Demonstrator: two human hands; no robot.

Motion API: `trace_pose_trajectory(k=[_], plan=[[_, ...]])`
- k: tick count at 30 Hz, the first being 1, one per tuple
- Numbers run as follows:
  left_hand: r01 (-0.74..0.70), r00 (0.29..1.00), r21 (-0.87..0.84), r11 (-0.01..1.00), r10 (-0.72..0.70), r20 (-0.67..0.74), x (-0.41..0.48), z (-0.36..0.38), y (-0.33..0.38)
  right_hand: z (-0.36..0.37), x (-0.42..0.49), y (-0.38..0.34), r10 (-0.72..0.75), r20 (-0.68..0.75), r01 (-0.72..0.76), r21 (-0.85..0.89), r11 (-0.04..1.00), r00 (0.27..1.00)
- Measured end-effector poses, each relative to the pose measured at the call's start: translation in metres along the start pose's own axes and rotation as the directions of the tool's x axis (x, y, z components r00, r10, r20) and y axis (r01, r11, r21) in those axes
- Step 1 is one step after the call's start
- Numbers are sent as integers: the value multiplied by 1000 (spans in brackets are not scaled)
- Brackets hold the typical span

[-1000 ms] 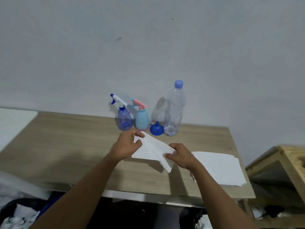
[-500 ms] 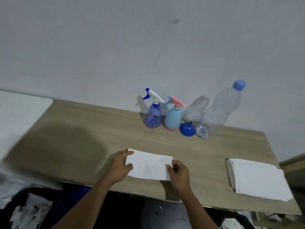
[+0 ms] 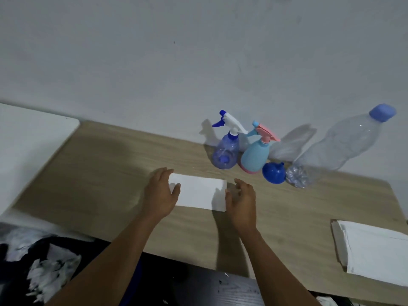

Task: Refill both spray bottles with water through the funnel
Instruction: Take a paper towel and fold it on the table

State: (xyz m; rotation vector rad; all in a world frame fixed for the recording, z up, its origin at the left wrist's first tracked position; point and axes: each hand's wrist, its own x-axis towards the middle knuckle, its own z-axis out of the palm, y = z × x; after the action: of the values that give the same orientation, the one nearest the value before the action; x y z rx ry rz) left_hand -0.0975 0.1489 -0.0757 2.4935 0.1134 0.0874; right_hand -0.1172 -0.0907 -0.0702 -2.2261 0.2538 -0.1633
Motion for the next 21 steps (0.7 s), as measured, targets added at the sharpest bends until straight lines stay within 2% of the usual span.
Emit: trace_pose_trajectory(k=[2, 4, 6, 8, 11, 21], plan=[[-136, 990, 121, 983, 140, -25, -2, 6, 5, 10, -3, -3, -188, 65, 196, -135, 971, 980], [-248, 969, 265, 932, 241, 58, -1, 18, 9, 26, 1, -8, -267, 161, 295, -192, 936, 950], [-299, 953, 368, 880, 259, 155, 2, 30, 6, 44, 5, -12, -300, 322, 397, -298, 868, 898], [-292, 951, 410, 864, 217, 220, 2, 39, -4, 59, 5, -12, -280, 454, 458, -351, 816, 846], [-297, 940, 416, 860, 186, 286, 0, 48, -20, 72, 4, -2, -239, 544, 488, -374, 789, 805], [-320, 931, 420, 849, 198, 308, 11, 70, 2, 53, 29, 28, -191, 590, 497, -414, 762, 785]])
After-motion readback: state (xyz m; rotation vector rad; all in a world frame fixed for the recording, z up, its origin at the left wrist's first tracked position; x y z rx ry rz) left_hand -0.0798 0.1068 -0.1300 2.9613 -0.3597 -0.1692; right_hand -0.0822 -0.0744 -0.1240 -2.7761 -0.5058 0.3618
